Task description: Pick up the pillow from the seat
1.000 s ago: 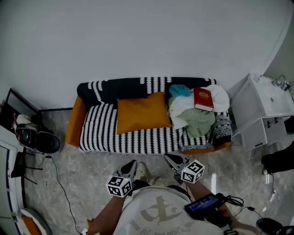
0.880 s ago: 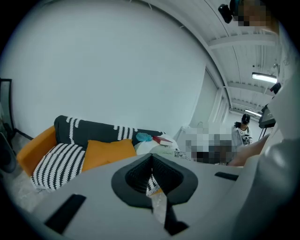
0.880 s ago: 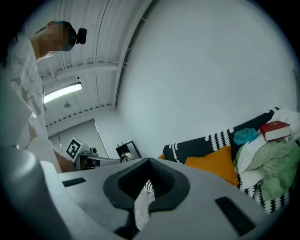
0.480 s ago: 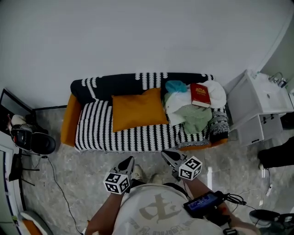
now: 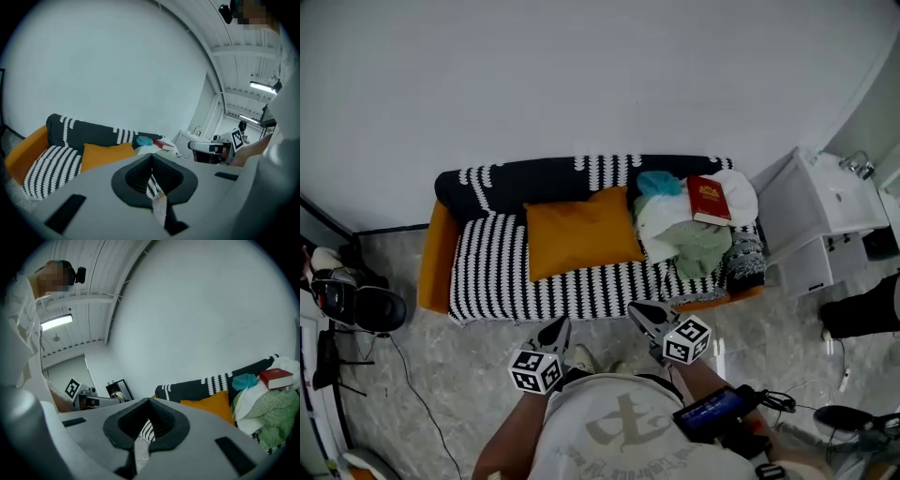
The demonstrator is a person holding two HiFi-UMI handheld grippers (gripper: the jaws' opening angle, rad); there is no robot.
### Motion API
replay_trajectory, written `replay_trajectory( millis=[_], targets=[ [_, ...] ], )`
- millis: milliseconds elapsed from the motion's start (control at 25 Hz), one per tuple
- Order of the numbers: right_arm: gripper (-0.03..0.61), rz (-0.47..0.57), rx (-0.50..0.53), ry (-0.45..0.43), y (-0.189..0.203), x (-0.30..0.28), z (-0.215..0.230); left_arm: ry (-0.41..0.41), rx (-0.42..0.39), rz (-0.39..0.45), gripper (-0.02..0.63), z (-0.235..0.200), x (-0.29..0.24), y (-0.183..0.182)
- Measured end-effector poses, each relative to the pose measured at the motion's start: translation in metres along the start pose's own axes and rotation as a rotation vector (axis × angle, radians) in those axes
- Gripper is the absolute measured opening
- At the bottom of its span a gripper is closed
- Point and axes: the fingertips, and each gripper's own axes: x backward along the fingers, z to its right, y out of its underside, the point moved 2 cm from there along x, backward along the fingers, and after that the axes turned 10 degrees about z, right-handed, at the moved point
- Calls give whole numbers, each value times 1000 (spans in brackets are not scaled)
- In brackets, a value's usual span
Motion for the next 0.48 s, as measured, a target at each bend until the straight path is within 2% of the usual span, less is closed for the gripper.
replay_trajectory(
  millis=[480],
  targets=[
    [12,-40,69,112,1,-53,-8,83,-6,-4,9,-59,-10,-17]
  ],
)
